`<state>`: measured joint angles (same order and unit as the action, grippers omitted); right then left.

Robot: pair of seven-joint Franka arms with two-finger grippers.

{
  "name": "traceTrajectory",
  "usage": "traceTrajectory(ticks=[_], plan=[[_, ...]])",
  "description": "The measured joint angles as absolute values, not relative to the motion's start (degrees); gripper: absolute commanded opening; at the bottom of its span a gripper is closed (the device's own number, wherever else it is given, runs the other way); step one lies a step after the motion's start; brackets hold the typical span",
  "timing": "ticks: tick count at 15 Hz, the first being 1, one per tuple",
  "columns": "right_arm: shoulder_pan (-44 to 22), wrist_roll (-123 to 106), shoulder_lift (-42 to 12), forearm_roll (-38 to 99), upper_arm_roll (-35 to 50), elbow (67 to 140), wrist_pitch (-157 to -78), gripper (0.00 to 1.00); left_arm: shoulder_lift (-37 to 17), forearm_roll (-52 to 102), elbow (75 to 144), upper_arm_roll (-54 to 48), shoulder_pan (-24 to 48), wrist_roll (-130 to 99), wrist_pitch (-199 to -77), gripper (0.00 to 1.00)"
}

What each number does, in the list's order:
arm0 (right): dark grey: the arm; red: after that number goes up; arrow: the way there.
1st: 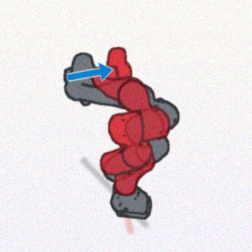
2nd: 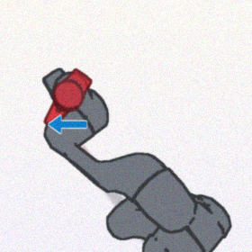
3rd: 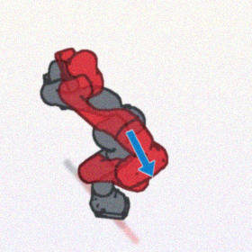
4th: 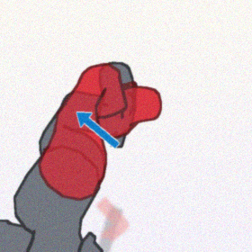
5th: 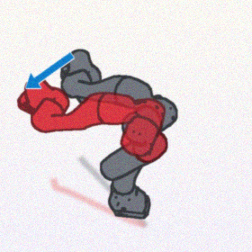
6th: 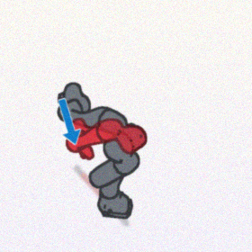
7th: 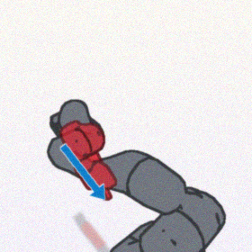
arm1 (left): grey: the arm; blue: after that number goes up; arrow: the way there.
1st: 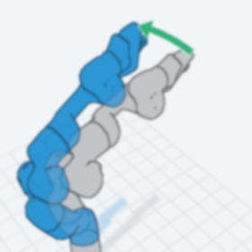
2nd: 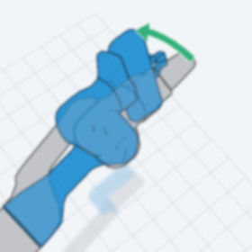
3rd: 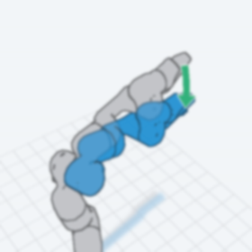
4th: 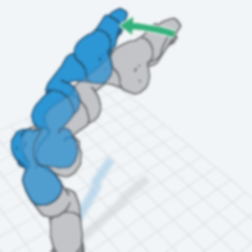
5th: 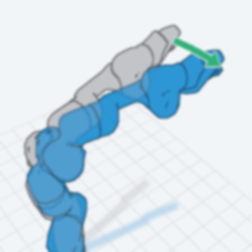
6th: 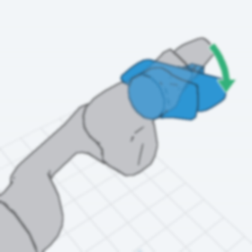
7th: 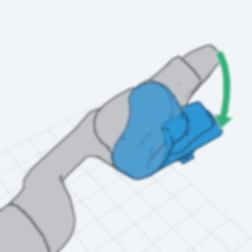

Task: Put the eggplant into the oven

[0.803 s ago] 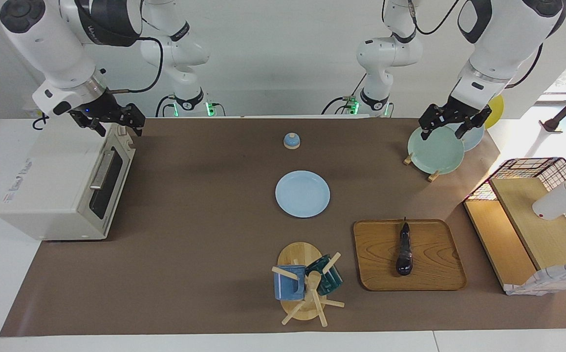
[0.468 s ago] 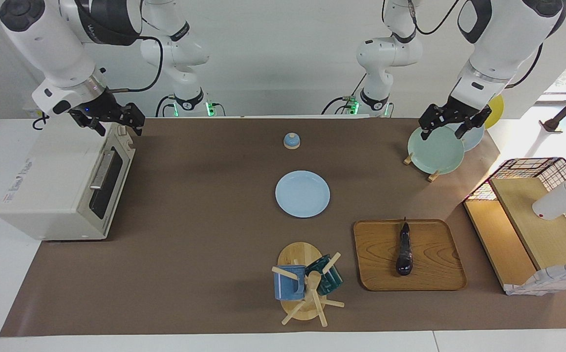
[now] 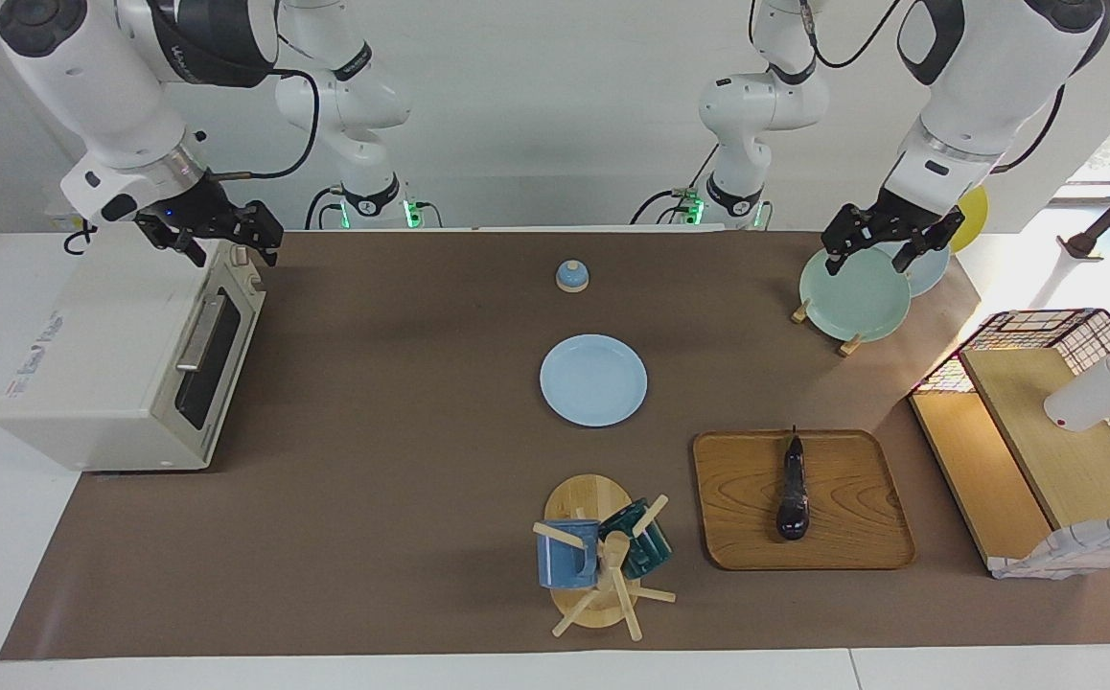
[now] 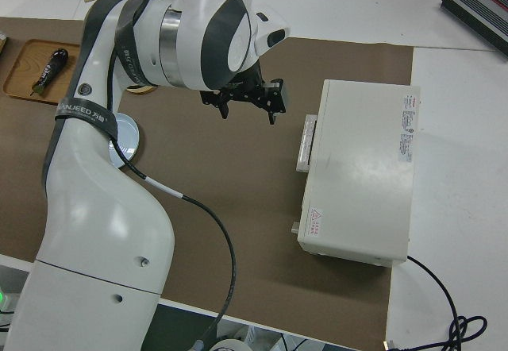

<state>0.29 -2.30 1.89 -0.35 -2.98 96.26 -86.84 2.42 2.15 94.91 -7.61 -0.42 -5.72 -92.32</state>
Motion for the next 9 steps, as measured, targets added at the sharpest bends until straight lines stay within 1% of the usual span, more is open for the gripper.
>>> traceTrajectory(ticks=[1, 4, 9], plan=[[0.29, -2.3, 1.89, -0.35, -2.99, 96.35, -87.04, 0.0, 2.37, 2.15, 94.91, -7.61, -0.42, -5.72, -92.41, 1.0], [0.44, -2.3, 2.15, -0.35, -3.12, 97.82, -88.77, 0.0, 1.49, 2.15, 94.9, -7.64, -0.41, -5.72, -92.81, 1.0], [2.1, -2.31, 4.73, -0.36, -3.61, 106.78, -98.48, 0.0, -2.5, 2.15, 94.84, -7.82, -0.31, -5.69, -96.98, 1.0]])
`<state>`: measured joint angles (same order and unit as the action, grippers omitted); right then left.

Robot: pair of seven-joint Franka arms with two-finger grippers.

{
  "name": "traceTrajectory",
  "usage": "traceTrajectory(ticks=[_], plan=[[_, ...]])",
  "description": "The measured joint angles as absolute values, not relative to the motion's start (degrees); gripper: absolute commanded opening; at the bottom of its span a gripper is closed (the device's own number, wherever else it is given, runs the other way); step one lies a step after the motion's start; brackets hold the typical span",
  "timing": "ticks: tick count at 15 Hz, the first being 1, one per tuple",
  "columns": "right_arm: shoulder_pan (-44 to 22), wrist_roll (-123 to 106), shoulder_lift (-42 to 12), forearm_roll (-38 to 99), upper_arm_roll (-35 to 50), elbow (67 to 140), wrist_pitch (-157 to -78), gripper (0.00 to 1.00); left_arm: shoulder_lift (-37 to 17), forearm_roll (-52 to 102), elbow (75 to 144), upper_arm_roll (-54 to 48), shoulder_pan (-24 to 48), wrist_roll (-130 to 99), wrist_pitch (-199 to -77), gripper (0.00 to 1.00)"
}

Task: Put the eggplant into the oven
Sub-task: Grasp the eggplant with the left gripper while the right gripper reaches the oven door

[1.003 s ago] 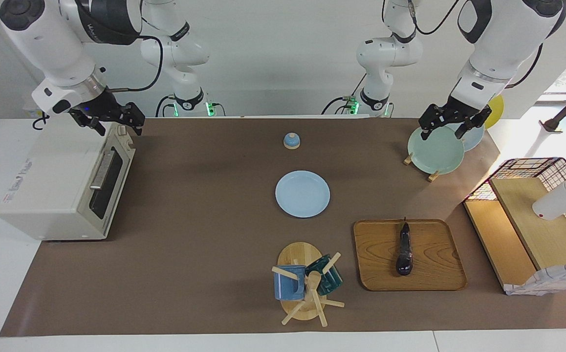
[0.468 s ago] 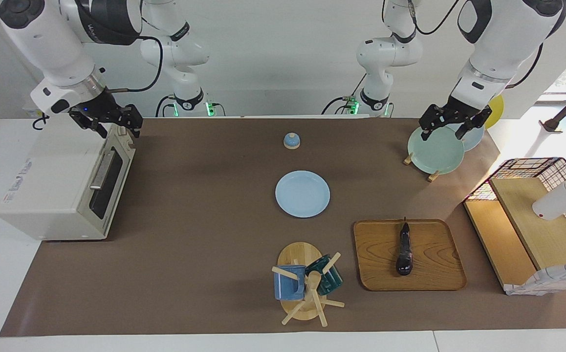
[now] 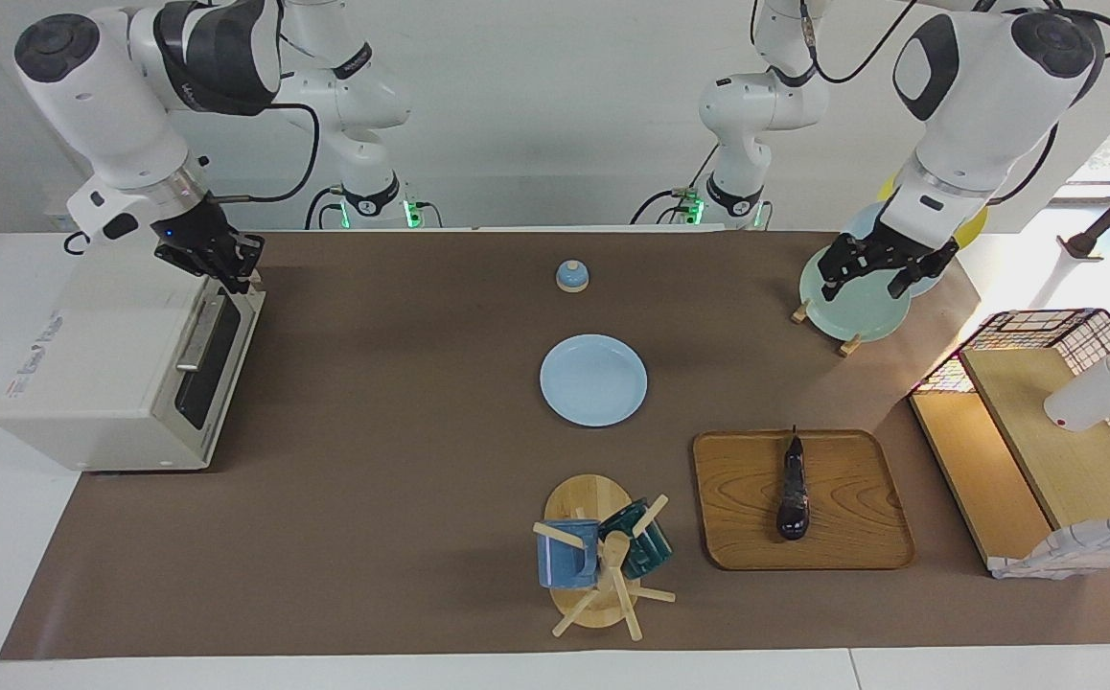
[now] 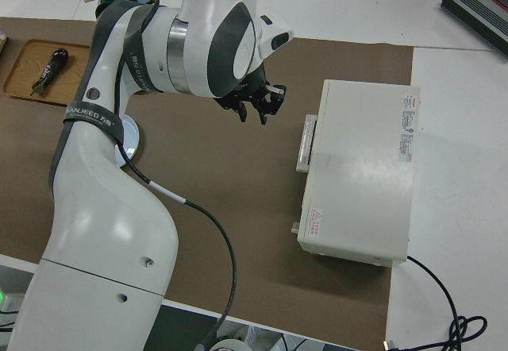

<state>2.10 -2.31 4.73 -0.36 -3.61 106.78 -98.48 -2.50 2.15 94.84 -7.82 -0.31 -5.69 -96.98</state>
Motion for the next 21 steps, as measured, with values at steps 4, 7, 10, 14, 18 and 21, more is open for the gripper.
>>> traceTrajectory(ticks=[4, 7, 10, 14, 18, 21], plan=[[3.38, -2.43, 4.96, -3.55, -3.75, 110.77, -103.91, 0.0, -11.13, 2.15, 93.21, -8.24, 0.45, -4.34, -103.56, 1.0], [3.99, -2.43, 4.79, -5.97, -3.8, 112.84, -106.86, 0.0, -18.87, 2.15, 91.84, -8.24, 0.55, 0.74, -111.47, 1.0], [6.76, -5.19, 3.94, -6.12, -3.84, 113.93, -108.37, 0.0, -25.59, 2.15, 91.21, -8.25, 1.23, 4.56, -118.52, 1.0], [8.17, -6.45, 2.8, -6.12, -3.83, 114.29, -108.62, 0.0, -31.61, -0.43, 89.61, -8.26, 2.35, 9.11, -123.43, 0.97], [8.09, -6.39, 2.8, -6.12, -3.64, 114.98, -109.62, 0.0, -32.44, -1.86, 88.69, -8.19, 2.36, 12.26, -124.41, 0.95], [7.77, -6.22, 3.63, -6.12, -3.54, 116.36, -111.11, 0.0, -32.61, -3.57, 89.24, -8.2, 2.64, 13.25, -125.95, 0.95]])
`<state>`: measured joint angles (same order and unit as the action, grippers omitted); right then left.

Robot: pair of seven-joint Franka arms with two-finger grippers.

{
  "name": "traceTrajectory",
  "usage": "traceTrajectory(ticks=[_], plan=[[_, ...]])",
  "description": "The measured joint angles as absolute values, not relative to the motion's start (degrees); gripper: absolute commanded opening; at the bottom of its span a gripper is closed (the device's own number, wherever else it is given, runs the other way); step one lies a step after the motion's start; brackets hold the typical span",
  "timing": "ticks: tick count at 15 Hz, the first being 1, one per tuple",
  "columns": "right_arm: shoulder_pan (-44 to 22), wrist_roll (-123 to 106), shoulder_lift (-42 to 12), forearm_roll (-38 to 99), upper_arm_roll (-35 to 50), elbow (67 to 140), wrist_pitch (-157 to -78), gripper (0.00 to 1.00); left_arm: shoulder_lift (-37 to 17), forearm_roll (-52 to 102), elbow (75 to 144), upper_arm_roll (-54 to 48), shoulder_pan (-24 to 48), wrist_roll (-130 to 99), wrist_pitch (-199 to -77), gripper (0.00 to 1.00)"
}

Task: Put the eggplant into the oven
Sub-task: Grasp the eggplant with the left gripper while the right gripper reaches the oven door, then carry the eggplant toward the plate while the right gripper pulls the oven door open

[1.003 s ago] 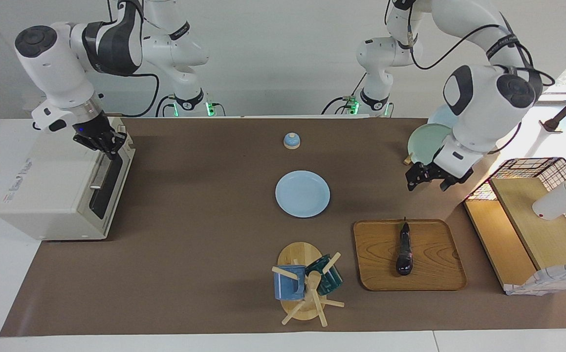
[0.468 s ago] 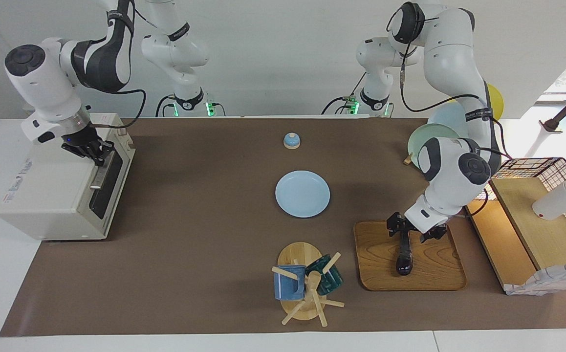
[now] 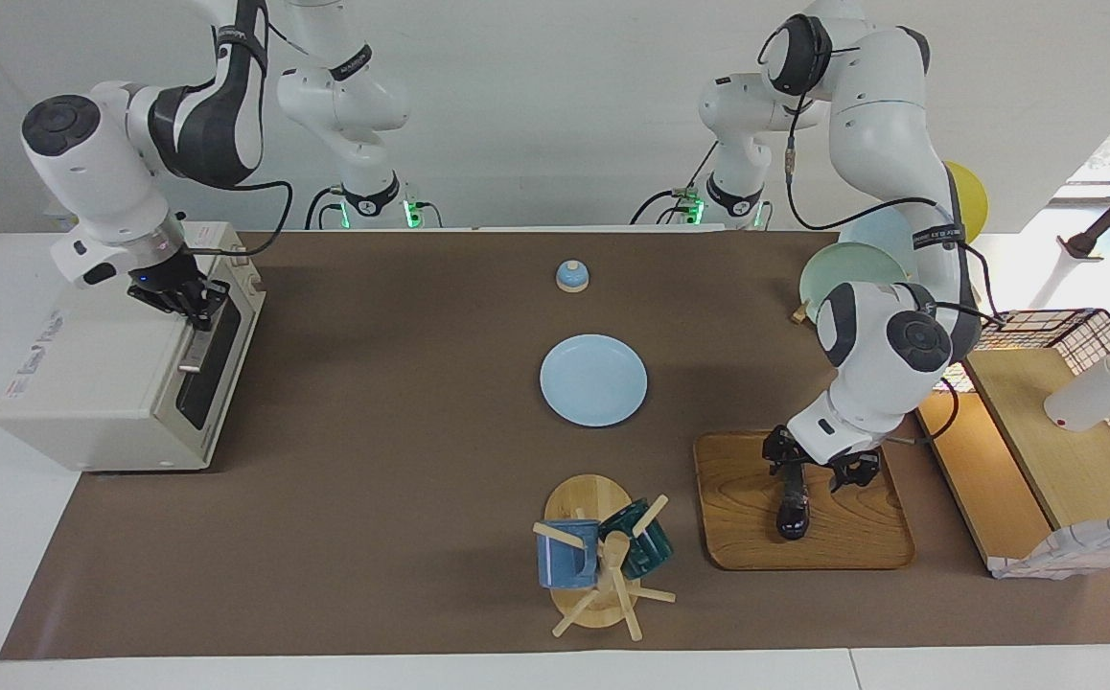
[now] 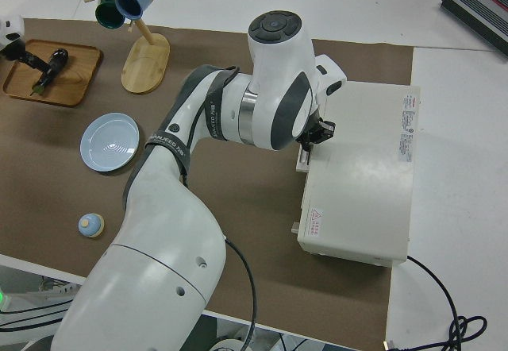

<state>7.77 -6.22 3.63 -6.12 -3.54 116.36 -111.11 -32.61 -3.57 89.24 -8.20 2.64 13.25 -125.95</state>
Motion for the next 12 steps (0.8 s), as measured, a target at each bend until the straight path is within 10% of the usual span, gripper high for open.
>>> traceTrajectory(ticks=[6, 12], plan=[[0.54, 2.81, 3.89, -4.86, -2.61, 122.64, -117.89, 0.0, -33.19, -3.75, 89.94, -8.27, 3.02, 13.69, -127.21, 0.74], [-2.39, 6.21, -2.19, -3.13, -1.35, 129.27, -133.38, 0.0, -33.18, -3.77, 89.94, -8.21, 3.03, 13.77, -127.33, 0.0]])
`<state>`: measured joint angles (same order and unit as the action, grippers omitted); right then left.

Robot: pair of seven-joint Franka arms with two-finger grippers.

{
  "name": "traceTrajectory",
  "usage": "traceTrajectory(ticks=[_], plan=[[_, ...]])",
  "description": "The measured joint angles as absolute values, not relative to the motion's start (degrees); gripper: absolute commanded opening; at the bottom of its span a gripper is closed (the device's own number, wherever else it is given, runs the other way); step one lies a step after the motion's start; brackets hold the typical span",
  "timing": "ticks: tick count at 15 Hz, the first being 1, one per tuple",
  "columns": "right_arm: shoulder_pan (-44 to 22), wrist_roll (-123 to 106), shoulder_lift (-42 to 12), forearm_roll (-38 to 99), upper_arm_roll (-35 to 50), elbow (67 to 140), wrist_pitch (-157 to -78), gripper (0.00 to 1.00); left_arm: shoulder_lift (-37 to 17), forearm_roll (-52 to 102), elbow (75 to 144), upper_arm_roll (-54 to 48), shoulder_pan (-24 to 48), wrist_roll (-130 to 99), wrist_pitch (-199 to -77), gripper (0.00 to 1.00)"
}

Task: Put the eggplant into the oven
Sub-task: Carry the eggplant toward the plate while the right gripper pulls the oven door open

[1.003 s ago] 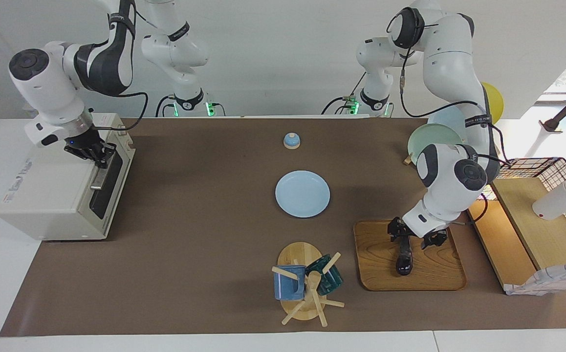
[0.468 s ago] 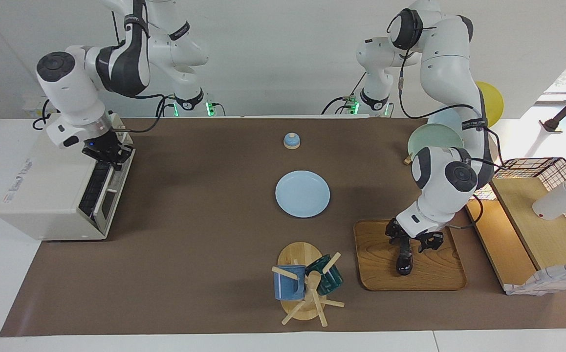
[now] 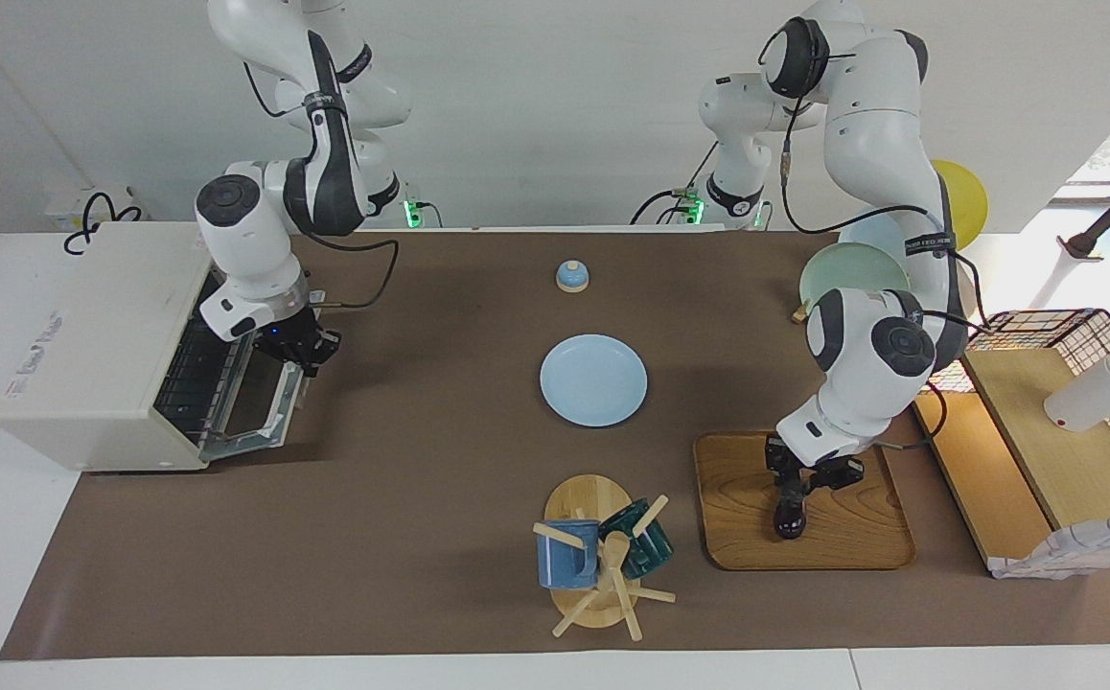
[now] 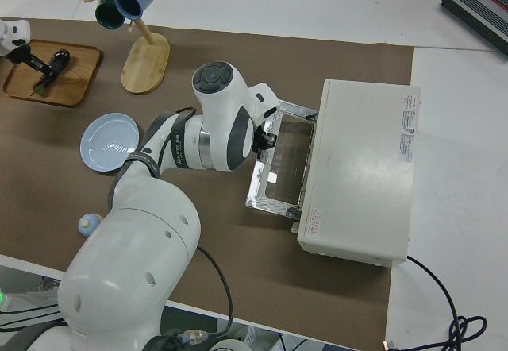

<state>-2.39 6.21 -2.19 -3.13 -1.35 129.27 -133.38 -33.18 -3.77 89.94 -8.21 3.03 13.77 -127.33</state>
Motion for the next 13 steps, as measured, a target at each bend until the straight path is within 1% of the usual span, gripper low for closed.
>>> traceTrajectory(ticks=[3, 6, 8, 10, 13], plan=[[-2.69, 6.42, -4.23, -2.9, -1.32, 129.56, -135.14, 0.0, -33.19, -3.77, 89.6, -8.14, 2.86, 13.87, -126.95, 0.0], [-2.7, 6.99, -4.56, -2.87, -1.29, 129.55, -135.33, 0.0, -32.63, -0.58, 87.41, -8.26, 2.81, 13.85, -123.29, 0.0], [-2.7, 7.4, -4.57, -2.87, -1.28, 129.58, -135.36, 0.0, -29.81, 2.61, 86.41, -8.37, 2.88, 13.3, -118.17, 0.0], [-2.69, 7.54, -4.62, -2.8, -1.28, 129.63, -135.47, 0.0, -25.12, 3.65, 86.45, -8.63, 3.47, 10.28, -111.25, 0.0], [-2.62, 7.66, -5.61, -1.52, -1.34, 129.91, -136.7, 0.0, -18.87, 4.96, 88.81, -8.96, 8.52, -0.62, -106.56, 0.0]])
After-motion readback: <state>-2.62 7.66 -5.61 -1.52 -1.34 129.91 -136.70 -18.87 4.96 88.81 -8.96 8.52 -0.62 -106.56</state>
